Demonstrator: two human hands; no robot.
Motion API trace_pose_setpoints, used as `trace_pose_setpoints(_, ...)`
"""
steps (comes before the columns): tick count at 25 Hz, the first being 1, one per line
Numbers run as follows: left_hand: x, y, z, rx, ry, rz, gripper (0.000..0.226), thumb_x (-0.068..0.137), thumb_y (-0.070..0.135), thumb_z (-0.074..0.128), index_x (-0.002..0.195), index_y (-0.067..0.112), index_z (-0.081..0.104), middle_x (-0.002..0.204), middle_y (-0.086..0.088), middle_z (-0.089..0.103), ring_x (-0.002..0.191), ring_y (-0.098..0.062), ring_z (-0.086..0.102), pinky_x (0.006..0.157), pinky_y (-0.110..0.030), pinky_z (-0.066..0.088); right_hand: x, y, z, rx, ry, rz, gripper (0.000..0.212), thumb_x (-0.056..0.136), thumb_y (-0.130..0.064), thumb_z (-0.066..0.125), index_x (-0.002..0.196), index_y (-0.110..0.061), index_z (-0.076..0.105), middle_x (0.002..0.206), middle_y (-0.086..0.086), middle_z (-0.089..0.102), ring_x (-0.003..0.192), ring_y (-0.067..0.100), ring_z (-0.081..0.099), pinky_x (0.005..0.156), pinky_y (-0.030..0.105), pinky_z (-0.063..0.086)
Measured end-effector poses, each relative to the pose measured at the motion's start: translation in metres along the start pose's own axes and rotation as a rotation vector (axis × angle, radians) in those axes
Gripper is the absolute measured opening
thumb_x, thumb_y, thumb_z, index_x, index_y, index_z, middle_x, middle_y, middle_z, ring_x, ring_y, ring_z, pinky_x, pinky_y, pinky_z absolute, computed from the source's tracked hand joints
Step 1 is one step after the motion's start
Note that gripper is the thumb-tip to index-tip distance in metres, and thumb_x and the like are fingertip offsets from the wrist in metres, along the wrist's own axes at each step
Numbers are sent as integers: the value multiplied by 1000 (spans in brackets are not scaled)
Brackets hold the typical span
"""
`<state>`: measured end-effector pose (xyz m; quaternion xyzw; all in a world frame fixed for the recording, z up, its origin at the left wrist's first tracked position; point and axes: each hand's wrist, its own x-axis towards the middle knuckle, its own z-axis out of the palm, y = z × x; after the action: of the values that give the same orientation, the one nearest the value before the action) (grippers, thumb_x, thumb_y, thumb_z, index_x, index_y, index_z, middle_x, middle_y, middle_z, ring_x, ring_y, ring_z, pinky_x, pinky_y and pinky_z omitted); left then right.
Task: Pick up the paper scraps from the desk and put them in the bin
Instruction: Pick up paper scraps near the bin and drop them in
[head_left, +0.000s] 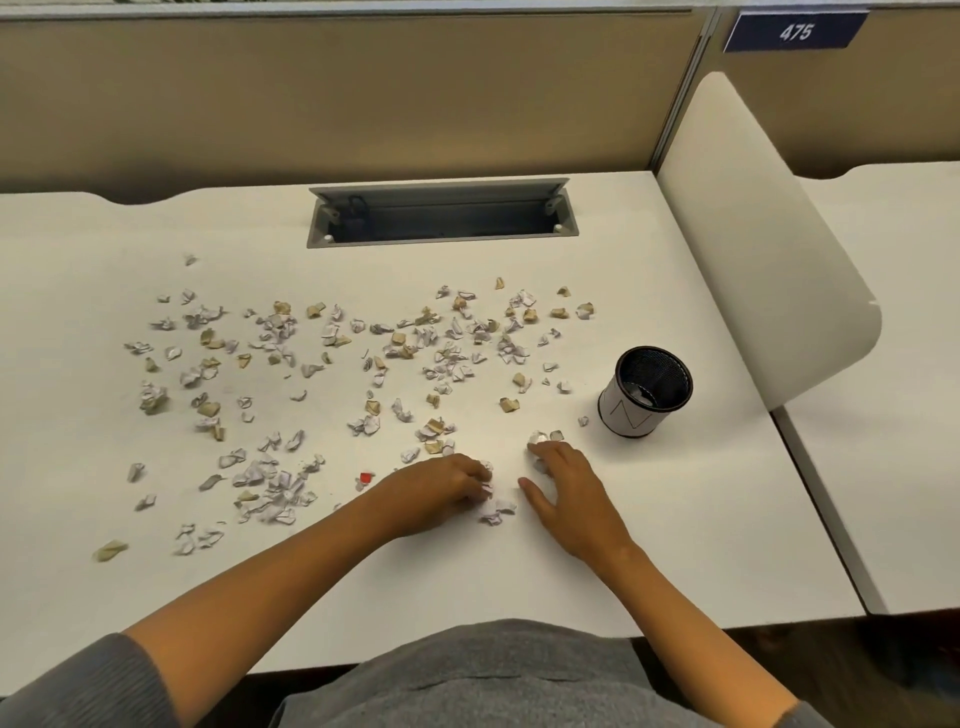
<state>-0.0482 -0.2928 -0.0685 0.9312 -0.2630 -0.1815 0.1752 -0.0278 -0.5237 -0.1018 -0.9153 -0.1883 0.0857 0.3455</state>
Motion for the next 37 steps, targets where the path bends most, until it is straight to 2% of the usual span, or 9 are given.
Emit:
trace_pose_setpoints(6, -1, -3, -1, -115, 64, -133, 28, 88, 3, 58, 110, 10, 74, 124, -3, 65, 112, -19, 61, 93, -29, 49, -9, -18, 16, -89, -143, -71, 70, 80, -66, 61, 135, -24, 52, 134, -12, 45, 122, 5, 42, 98, 21, 45)
trace_pose_setpoints(12, 5, -3, -7, -234, 141, -280, 24, 85, 2, 63, 103, 9, 76, 110, -4, 71, 100, -15, 65, 86, -20, 52, -11, -19, 21, -37, -119, -152, 25, 96, -32, 60, 115, -19, 68, 119, -6, 55, 105, 10, 55, 87, 21, 48)
trace_pose_setpoints(17, 10, 7, -15, -437, 288, -406, 16, 82, 7, 71, 94, 14, 78, 98, 1, 75, 88, -7, 67, 83, -21, 55, -2, -17, 18, -45, -108, -182, 14, 97, -21, 56, 102, -16, 69, 102, -5, 58, 90, 9, 52, 76, 22, 45)
trace_pose_setpoints(20, 13, 9, -25, -518, 334, -504, 13, 79, 13, 77, 91, 18, 79, 89, 7, 76, 78, -4, 68, 71, -15, 54, 4, -16, 9, 18, -119, -113, 12, 96, -18, 58, 99, -16, 69, 97, -5, 59, 83, 9, 56, 76, 26, 50)
trace_pose_setpoints(24, 16, 12, -36, -659, 341, -567, 10, 77, 12, 78, 85, 18, 80, 61, 19, 71, 60, -3, 68, 51, -7, 46, 16, -18, -25, 217, 50, -55, 6, 91, -14, 66, 90, -16, 71, 90, -3, 63, 80, 8, 64, 74, 20, 57)
trace_pose_setpoints(26, 18, 15, -39, -704, 344, -582, 9, 77, 12, 77, 83, 17, 80, 60, 19, 71, 60, -8, 69, 49, -8, 44, 27, -18, -53, 291, 160, -30, 7, 90, -12, 68, 89, -18, 71, 91, -2, 66, 80, 6, 65, 71, 14, 55)
trace_pose_setpoints(30, 26, 18, -39, -817, 352, -625, 8, 76, 10, 77, 77, 17, 79, 74, 3, 77, 78, -17, 74, 66, -18, 53, 46, -5, -115, 291, 390, 54, 7, 89, -15, 69, 91, -20, 73, 92, -10, 69, 82, 1, 67, 73, 7, 48)
trace_pose_setpoints(34, 38, 23, -43, -867, 341, -629, 9, 76, 8, 77, 77, 17, 79, 80, -2, 78, 82, -16, 74, 71, -21, 54, 53, 17, -142, 163, 372, 225, 12, 89, -21, 70, 98, -14, 73, 93, -3, 69, 86, 11, 68, 73, 12, 47)
trace_pose_setpoints(37, 52, 29, -52, -880, 327, -619, 3, 77, 8, 76, 79, 8, 79, 71, 2, 76, 71, 3, 70, 60, -12, 46, 51, 23, -146, 230, 370, 320, 22, 87, -24, 74, 106, -15, 71, 92, -3, 70, 84, 9, 68, 67, 11, 45)
